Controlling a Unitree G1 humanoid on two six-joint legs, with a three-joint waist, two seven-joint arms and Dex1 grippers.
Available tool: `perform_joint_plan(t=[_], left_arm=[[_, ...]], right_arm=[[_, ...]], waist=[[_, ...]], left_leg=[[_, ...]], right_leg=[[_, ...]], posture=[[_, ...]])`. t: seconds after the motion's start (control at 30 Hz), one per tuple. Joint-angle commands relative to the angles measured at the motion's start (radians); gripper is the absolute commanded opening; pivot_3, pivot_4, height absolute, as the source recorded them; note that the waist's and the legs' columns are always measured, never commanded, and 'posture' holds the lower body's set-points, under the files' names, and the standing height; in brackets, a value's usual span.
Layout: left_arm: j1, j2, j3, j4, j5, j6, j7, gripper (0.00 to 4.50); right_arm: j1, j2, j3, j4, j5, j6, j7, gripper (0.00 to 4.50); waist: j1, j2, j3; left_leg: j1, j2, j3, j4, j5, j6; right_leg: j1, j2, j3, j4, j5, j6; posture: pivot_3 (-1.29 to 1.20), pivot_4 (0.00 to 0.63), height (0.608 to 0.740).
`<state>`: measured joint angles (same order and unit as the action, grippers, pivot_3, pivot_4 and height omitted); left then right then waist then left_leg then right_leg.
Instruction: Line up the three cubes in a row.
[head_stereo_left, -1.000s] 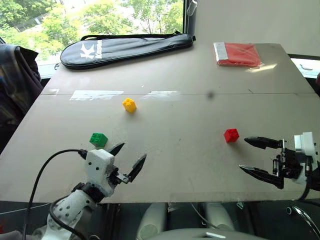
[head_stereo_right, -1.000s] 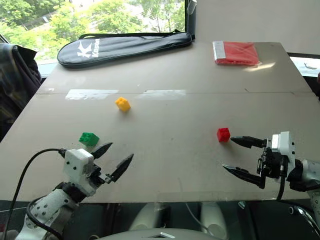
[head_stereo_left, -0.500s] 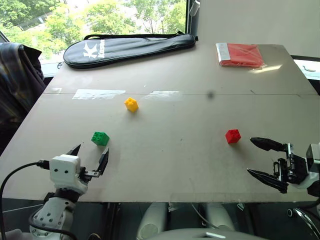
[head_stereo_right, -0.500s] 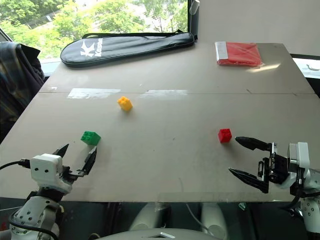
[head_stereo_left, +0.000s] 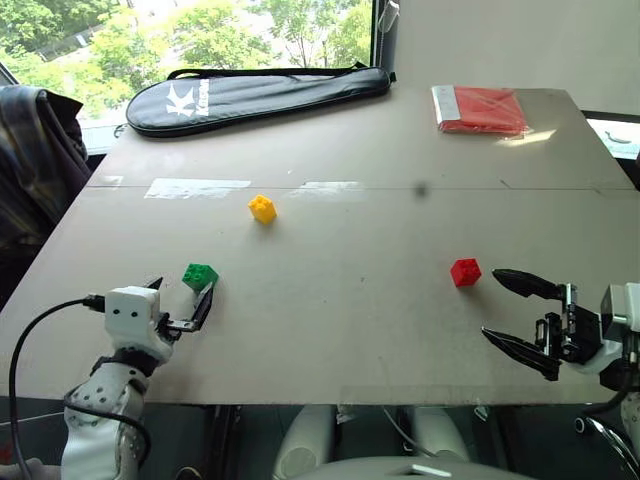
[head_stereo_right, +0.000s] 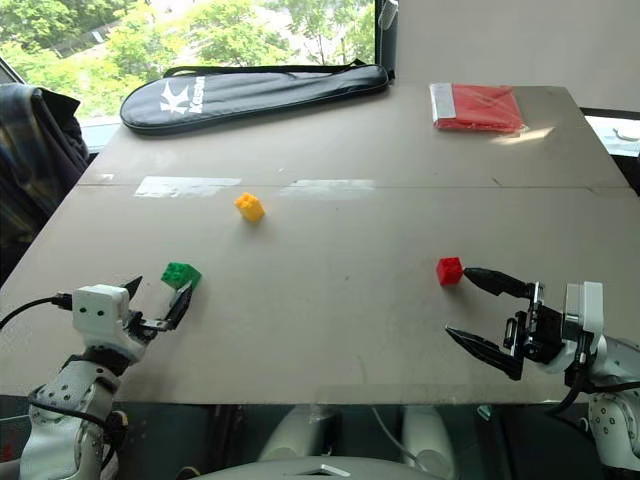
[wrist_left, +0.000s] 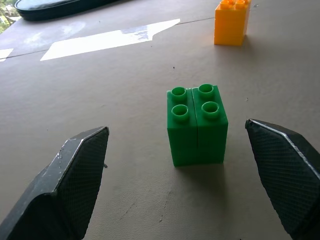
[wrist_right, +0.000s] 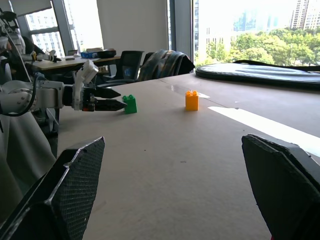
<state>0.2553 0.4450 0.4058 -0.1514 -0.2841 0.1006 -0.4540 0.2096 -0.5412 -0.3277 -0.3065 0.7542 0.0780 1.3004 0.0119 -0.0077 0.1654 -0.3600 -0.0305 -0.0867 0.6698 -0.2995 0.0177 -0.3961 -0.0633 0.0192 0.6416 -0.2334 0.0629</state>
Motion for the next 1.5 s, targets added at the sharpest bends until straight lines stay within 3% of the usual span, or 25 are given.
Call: perform_joint_plan(t=[0.03,0.3,0.33,0.37,0.4,0.57,0.77,1.0,1.1,1.23,1.33,1.5], left_arm=[[-0.012,0.011,-0.018,-0.001,0.027,0.029,0.02,4.5],[-0.03,0.002,-0.045,-0.001,0.039,0.053,0.036,4.5],[-0.033,0.001,-0.046,0.003,0.04,0.051,0.037,3.99],[-0.036,0.001,-0.046,0.009,0.041,0.05,0.039,3.91],[-0.04,0.001,-0.047,0.015,0.043,0.05,0.043,3.32],[-0.063,0.02,-0.057,0.055,0.056,0.04,0.025,1.22],[-0.117,0.055,-0.078,0.116,0.038,0.008,-0.059,1.23],[-0.374,0.218,-0.284,0.187,-0.076,-0.063,-0.617,1.23],[-0.512,0.233,-0.378,0.247,-0.096,-0.06,-0.795,1.23],[-0.764,0.134,-0.568,0.416,0.005,-0.096,-0.921,1.23],[-0.867,0.06,-0.66,0.498,0.041,-0.07,-0.979,1.23],[-1.012,-0.102,-0.737,0.713,0.14,-0.186,-0.928,1.23]], right_arm=[[0.006,0.0,-0.01,-0.036,0.012,-0.026,-0.002,4.49],[0.026,0.002,-0.009,-0.032,0.012,-0.048,0.002,4.49],[0.028,0.002,-0.008,-0.032,0.013,-0.049,0.001,4.5],[0.028,0.002,-0.007,-0.031,0.013,-0.049,0.001,4.5],[0.028,0.002,-0.006,-0.03,0.014,-0.051,0.0,4.5],[0.019,0.001,-0.001,-0.021,0.013,-0.053,-0.002,4.5],[0.026,0.0,-0.004,-0.027,0.016,-0.053,-0.005,4.5],[0.03,-0.021,-0.014,-0.014,0.036,-0.031,0.014,4.5],[0.034,-0.04,-0.009,-0.007,0.036,-0.01,0.019,4.5],[0.029,-0.04,0.002,-0.002,0.025,-0.009,0.01,4.5],[0.025,-0.042,-0.004,0.005,0.016,-0.012,-0.001,4.5],[0.068,-0.028,-0.031,0.025,-0.043,-0.058,-0.036,4.5]], waist=[[-0.001,0.0,0.0],[0.001,0.001,0.0],[0.002,0.001,0.0],[0.002,0.001,0.0],[0.001,0.001,0.0],[0.0,0.001,-0.001],[0.0,0.003,-0.002],[0.002,0.003,-0.002],[-0.002,0.004,-0.001],[-0.001,0.004,-0.001],[-0.005,0.003,-0.001],[-0.017,0.002,0.0]], left_leg=[[0.0,0.0,0.0,0.0,0.0,0.0],[0.0,0.0,0.0,0.0,0.0,0.0],[0.0,0.0,0.0,0.0,0.0,0.0],[0.0,0.0,0.0,0.0,0.0,0.0],[0.0,0.0,0.0,0.0,0.0,0.0],[0.0,0.0,0.0,-0.001,0.0,0.0],[0.0,0.0,0.0,-0.001,0.0,0.0],[-0.001,-0.002,-0.002,0.0,0.0,-0.001],[-0.001,-0.002,-0.001,0.0,0.001,-0.001],[-0.001,-0.002,-0.001,0.0,0.001,-0.001],[-0.002,-0.005,-0.001,0.0,0.0,-0.001],[-0.003,-0.005,-0.001,-0.001,0.0,0.0]], right_leg=[[0.0,0.0,0.0,0.0,0.0,0.0],[0.0,-0.001,0.0,0.0,0.0,0.0],[0.0,-0.001,0.0,0.0,0.0,0.0],[0.0,-0.001,0.0,0.0,0.0,0.0],[0.0,-0.001,0.001,0.0,0.0,0.0],[0.0,-0.001,0.0,0.0,0.0,0.0],[0.0,-0.001,0.0,0.0,0.0,0.0],[0.0,-0.001,-0.002,0.0,0.0,0.0],[-0.001,-0.001,-0.001,0.0,0.0,0.0],[-0.001,0.0,-0.002,0.0,0.0,0.0],[-0.001,0.0,-0.001,0.0,0.0,0.0],[-0.002,0.0,-0.001,0.0,0.0,0.001]], posture=[[0.0,0.15,0.74],[0.0,0.15,0.74],[0.0,0.15,0.74],[0.0,0.15,0.74],[0.0,0.15,0.74],[0.0,0.15,0.74],[0.0,0.15,0.74],[0.0,0.15,0.74],[0.0,0.15,0.74],[0.0,0.15,0.74],[0.0,0.15,0.74],[0.0,0.15,0.74]])
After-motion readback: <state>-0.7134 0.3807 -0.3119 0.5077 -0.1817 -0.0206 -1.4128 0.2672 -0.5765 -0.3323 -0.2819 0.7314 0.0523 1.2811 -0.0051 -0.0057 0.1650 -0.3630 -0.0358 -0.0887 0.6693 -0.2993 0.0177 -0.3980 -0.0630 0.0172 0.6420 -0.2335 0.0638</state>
